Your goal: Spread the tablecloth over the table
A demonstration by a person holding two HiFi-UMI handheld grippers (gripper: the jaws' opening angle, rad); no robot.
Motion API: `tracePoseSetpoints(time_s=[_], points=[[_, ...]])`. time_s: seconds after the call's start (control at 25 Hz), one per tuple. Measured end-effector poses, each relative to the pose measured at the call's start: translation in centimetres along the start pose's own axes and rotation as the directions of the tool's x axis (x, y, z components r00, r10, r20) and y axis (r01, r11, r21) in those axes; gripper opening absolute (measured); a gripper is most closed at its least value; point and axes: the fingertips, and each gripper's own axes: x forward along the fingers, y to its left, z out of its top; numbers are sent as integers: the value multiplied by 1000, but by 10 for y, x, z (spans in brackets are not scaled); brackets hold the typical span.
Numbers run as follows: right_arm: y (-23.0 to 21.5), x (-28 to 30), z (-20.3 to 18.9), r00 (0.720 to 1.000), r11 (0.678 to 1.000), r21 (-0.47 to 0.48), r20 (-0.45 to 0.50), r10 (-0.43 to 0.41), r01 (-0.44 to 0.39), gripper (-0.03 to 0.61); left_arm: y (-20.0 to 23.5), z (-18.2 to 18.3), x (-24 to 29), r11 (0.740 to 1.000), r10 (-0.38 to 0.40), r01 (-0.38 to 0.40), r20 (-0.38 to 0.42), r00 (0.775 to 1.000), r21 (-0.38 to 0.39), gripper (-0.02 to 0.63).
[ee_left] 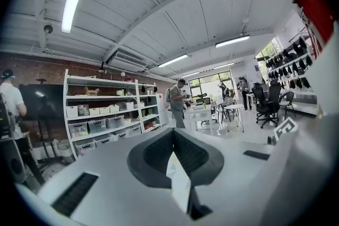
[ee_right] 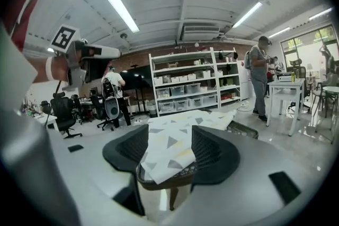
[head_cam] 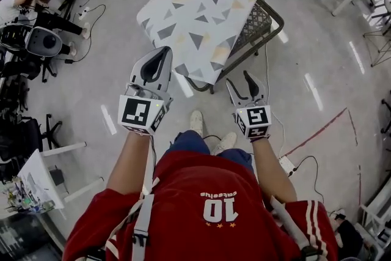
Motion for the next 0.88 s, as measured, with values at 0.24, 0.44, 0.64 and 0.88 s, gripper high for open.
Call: tracePoseSetpoints(time_s=[0.24, 0.44, 0.64, 0.88], points=[[34, 29, -100, 991, 998, 16, -124, -55, 58, 244, 13, -22, -10, 999, -48, 48, -27, 998, -5, 6], [49, 66, -165, 972, 985, 73, -190, -138, 154, 245, 37, -57, -19, 993, -114, 113, -48, 992, -16, 6], [48, 105, -213, 947, 964, 83, -221, -231, 254, 244, 74, -94, -29, 989, -148, 149, -59, 987, 2, 6], [30, 128, -237, 921, 918, 155, -202, -332, 365, 244, 96, -128, -27, 984, -175, 176, -89, 981, 10, 6]])
